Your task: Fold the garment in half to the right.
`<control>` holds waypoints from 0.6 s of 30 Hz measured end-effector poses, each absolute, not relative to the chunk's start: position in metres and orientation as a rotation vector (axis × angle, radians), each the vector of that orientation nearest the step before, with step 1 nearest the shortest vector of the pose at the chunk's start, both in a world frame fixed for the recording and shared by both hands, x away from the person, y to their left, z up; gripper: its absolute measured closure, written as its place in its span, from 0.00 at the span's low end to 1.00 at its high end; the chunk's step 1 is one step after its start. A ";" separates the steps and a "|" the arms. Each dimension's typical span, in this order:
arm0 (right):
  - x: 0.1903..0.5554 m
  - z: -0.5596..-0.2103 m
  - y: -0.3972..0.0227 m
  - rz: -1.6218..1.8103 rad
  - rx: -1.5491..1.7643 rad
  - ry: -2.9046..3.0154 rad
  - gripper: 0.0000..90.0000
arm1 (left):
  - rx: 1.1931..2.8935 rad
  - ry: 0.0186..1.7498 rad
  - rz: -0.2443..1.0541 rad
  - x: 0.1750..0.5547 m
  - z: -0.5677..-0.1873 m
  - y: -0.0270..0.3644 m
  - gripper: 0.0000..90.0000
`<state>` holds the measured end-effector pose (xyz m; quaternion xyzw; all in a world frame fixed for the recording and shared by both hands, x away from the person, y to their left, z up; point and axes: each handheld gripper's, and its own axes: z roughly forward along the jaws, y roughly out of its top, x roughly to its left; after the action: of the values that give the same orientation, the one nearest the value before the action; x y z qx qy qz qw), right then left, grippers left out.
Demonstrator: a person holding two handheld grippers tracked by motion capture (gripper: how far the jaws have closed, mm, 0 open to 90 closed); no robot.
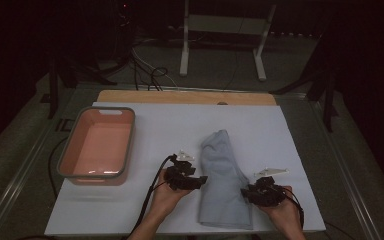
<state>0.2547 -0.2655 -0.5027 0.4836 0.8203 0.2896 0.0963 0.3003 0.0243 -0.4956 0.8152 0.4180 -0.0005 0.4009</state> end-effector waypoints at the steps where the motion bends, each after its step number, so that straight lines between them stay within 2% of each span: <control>1: 0.255 -0.503 -0.265 0.851 1.438 2.437 0.76 | 2.058 1.057 -0.007 0.301 -0.497 0.023 0.48; 6: 0.256 -0.502 -0.266 0.821 1.437 2.443 0.86 | 2.041 1.056 -0.035 0.306 -0.501 0.016 0.45; 11: 0.256 -0.502 -0.267 0.812 1.434 2.437 0.87 | 2.027 1.054 -0.074 0.311 -0.505 0.007 0.43; 16: 0.255 -0.502 -0.266 0.797 1.426 2.421 0.82 | 2.016 1.086 -0.107 0.319 -0.512 0.004 0.41; 18: 0.255 -0.502 -0.266 0.780 1.418 2.410 0.75 | 2.014 1.091 -0.129 0.321 -0.514 0.004 0.41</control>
<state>0.2547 -0.2662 -0.5024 0.4850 0.8243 0.2667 0.1188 0.3210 0.0039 -0.5142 0.8001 0.4336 -0.0511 0.4113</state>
